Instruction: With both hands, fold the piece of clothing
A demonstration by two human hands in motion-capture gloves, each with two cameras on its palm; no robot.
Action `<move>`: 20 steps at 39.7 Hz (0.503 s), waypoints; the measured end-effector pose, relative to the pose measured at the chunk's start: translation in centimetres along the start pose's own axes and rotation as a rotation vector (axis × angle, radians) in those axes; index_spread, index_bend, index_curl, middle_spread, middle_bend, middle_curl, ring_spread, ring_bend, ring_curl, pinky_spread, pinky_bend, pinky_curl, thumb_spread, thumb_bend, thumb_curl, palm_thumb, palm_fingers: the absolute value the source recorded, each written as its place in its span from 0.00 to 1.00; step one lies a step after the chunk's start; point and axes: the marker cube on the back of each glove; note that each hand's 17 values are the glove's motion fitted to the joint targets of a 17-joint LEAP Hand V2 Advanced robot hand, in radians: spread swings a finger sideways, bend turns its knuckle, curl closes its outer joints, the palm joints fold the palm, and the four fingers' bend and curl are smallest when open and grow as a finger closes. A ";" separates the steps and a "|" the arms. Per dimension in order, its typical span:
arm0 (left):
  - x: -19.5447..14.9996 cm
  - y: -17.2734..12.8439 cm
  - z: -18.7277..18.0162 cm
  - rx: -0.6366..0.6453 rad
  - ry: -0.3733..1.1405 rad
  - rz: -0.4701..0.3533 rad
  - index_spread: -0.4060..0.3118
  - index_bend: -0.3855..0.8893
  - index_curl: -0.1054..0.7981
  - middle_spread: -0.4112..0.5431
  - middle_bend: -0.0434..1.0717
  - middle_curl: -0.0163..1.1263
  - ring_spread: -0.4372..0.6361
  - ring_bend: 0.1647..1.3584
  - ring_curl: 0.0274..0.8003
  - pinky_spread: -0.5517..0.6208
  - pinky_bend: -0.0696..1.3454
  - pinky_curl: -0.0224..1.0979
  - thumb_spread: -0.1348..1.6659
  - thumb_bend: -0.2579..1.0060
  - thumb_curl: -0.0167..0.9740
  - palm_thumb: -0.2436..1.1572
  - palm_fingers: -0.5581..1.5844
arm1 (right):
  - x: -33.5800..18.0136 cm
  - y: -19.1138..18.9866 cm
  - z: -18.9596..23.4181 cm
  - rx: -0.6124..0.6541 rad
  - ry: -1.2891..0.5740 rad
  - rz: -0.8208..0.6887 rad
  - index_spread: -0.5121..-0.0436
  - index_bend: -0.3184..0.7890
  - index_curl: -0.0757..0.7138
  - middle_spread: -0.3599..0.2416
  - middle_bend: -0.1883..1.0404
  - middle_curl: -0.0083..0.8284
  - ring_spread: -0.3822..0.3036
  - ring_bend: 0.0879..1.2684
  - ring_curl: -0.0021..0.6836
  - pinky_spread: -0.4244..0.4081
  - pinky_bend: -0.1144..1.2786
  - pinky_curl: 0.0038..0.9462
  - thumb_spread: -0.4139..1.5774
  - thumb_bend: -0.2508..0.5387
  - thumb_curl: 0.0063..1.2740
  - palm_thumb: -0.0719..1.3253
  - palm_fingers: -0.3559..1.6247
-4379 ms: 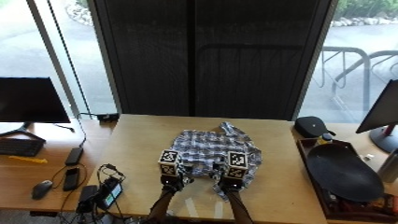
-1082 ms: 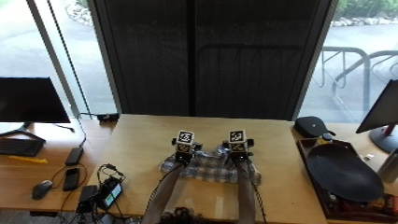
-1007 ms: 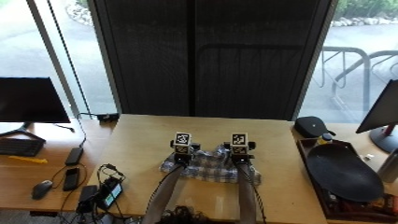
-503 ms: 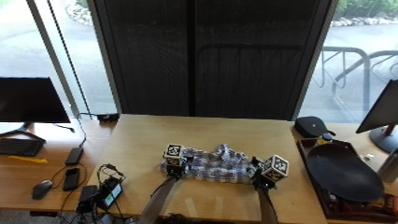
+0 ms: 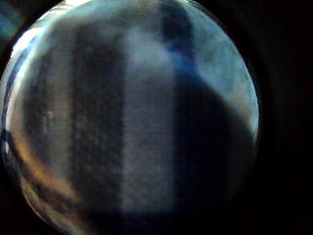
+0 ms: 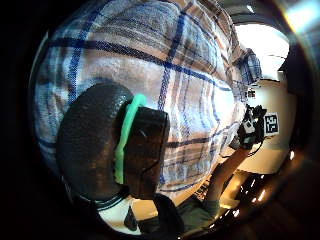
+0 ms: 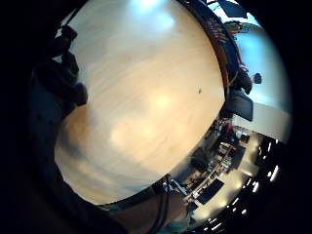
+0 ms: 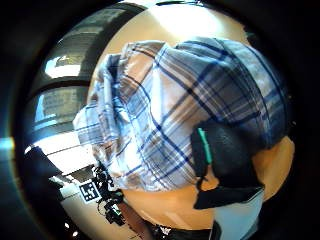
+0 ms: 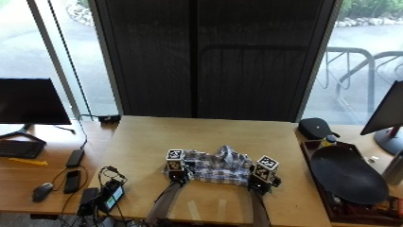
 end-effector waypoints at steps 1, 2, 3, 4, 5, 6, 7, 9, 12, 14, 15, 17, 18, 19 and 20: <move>-0.1 0.0 0.0 0.001 -0.004 -0.007 0.42 0.42 0.49 0.46 0.19 0.35 0.63 0.24 0.41 0.77 0.31 0.34 0.76 0.17 0.25 0.25 0.34 | -0.3 -0.1 0.1 -0.012 0.002 -0.011 0.65 0.23 0.31 0.58 0.28 0.46 0.36 0.51 0.65 0.44 0.55 0.43 0.81 0.30 0.29 0.51 0.57; -0.2 -0.2 0.0 0.015 -0.013 -0.014 0.42 0.42 0.49 0.47 0.19 0.35 0.64 0.24 0.41 0.78 0.31 0.34 0.77 0.17 0.25 0.24 0.34 | -0.3 -0.1 0.1 -0.027 0.034 0.014 0.66 0.23 0.30 0.58 0.29 0.46 0.36 0.52 0.66 0.42 0.57 0.44 0.81 0.31 0.29 0.53 0.57; -0.3 -0.5 -0.1 0.042 -0.024 -0.018 0.42 0.42 0.49 0.47 0.20 0.35 0.65 0.24 0.41 0.78 0.32 0.34 0.77 0.18 0.25 0.24 0.34 | -0.1 -0.1 0.2 -0.047 0.074 0.052 0.66 0.23 0.28 0.59 0.29 0.46 0.35 0.53 0.66 0.40 0.59 0.44 0.82 0.32 0.29 0.53 0.58; -0.5 -0.9 -0.1 0.074 -0.033 -0.020 0.42 0.42 0.49 0.47 0.20 0.35 0.66 0.25 0.41 0.79 0.31 0.34 0.77 0.18 0.25 0.23 0.34 | 0.1 -0.1 0.2 -0.066 0.101 0.077 0.66 0.21 0.25 0.58 0.30 0.47 0.32 0.54 0.67 0.35 0.63 0.45 0.82 0.32 0.29 0.55 0.60; -0.5 -1.3 -0.1 0.097 -0.037 -0.018 0.42 0.42 0.49 0.48 0.20 0.35 0.66 0.25 0.40 0.79 0.31 0.34 0.77 0.18 0.25 0.23 0.34 | 0.0 -0.1 0.2 -0.081 0.104 0.078 0.67 0.19 0.23 0.57 0.31 0.47 0.29 0.56 0.67 0.29 0.66 0.46 0.81 0.33 0.29 0.56 0.62; -0.5 -1.4 -0.1 0.104 -0.035 -0.012 0.42 0.42 0.49 0.48 0.20 0.35 0.67 0.25 0.41 0.80 0.32 0.34 0.77 0.18 0.25 0.22 0.34 | -0.3 -0.2 0.2 -0.092 0.086 0.058 0.67 0.22 0.22 0.58 0.30 0.47 0.31 0.55 0.66 0.31 0.64 0.44 0.82 0.32 0.29 0.55 0.59; -0.4 -1.3 0.0 0.097 -0.028 -0.004 0.42 0.43 0.50 0.48 0.20 0.35 0.67 0.25 0.40 0.80 0.32 0.34 0.77 0.18 0.24 0.22 0.34 | -0.6 -0.2 0.1 -0.103 0.063 0.031 0.67 0.21 0.21 0.57 0.31 0.47 0.28 0.57 0.68 0.26 0.68 0.46 0.81 0.32 0.29 0.57 0.61; -0.4 -1.3 0.0 0.090 -0.030 0.003 0.42 0.43 0.50 0.49 0.20 0.35 0.68 0.25 0.40 0.81 0.31 0.34 0.77 0.19 0.24 0.21 0.33 | -1.2 -0.3 0.0 -0.135 0.037 -0.028 0.67 0.20 0.17 0.53 0.33 0.48 0.24 0.60 0.69 0.21 0.70 0.47 0.80 0.33 0.30 0.59 0.64; -0.4 -1.0 0.0 0.078 -0.052 -0.017 0.42 0.43 0.50 0.49 0.20 0.35 0.69 0.25 0.40 0.82 0.31 0.34 0.77 0.19 0.24 0.20 0.33 | -2.1 -0.5 -0.3 -0.174 0.044 -0.110 0.67 0.18 0.11 0.39 0.45 0.53 0.22 0.63 0.70 0.17 0.69 0.46 0.79 0.34 0.30 0.63 0.69; 0.1 -0.1 0.0 0.023 -0.035 -0.028 0.42 0.44 0.51 0.50 0.20 0.35 0.70 0.25 0.40 0.83 0.31 0.34 0.78 0.19 0.24 0.20 0.33 | -2.2 -0.6 -0.5 -0.157 0.069 -0.099 0.65 0.19 0.09 0.31 0.54 0.57 0.21 0.64 0.70 0.14 0.67 0.46 0.78 0.34 0.31 0.65 0.72; 0.3 0.1 0.1 0.014 -0.031 -0.031 0.42 0.44 0.51 0.50 0.20 0.34 0.70 0.25 0.40 0.83 0.31 0.34 0.78 0.19 0.24 0.20 0.33 | -2.2 -0.7 -0.7 -0.149 0.076 -0.091 0.62 0.21 0.09 0.29 0.56 0.59 0.21 0.65 0.71 0.13 0.67 0.46 0.77 0.34 0.31 0.66 0.73; 0.7 -0.1 0.1 0.034 -0.034 -0.035 0.41 0.43 0.51 0.50 0.20 0.34 0.70 0.26 0.40 0.83 0.31 0.34 0.78 0.19 0.24 0.19 0.33 | -2.1 -0.8 -1.2 -0.121 0.062 -0.085 0.60 0.24 0.09 0.26 0.59 0.60 0.21 0.66 0.73 0.12 0.67 0.46 0.76 0.34 0.31 0.68 0.73; 0.9 -0.2 0.1 0.038 -0.035 -0.039 0.41 0.44 0.51 0.50 0.20 0.34 0.70 0.26 0.40 0.84 0.31 0.34 0.78 0.19 0.24 0.19 0.33 | -2.0 -1.0 -1.6 -0.087 0.046 -0.069 0.57 0.27 0.10 0.26 0.60 0.61 0.21 0.66 0.73 0.11 0.65 0.45 0.76 0.34 0.32 0.69 0.74; 1.3 0.0 0.1 0.029 -0.033 -0.044 0.41 0.44 0.52 0.50 0.20 0.34 0.71 0.26 0.40 0.84 0.31 0.34 0.78 0.19 0.24 0.19 0.33 | -2.0 -1.3 -2.1 -0.045 0.025 -0.046 0.56 0.29 0.11 0.24 0.60 0.61 0.21 0.65 0.73 0.10 0.64 0.45 0.75 0.34 0.32 0.69 0.73; 1.6 0.2 0.2 0.014 -0.027 -0.048 0.41 0.44 0.52 0.50 0.20 0.34 0.71 0.25 0.40 0.84 0.31 0.34 0.78 0.19 0.25 0.19 0.33 | -1.9 -1.5 -2.5 -0.007 0.001 -0.027 0.54 0.30 0.12 0.23 0.60 0.62 0.21 0.65 0.73 0.10 0.63 0.44 0.75 0.34 0.33 0.70 0.74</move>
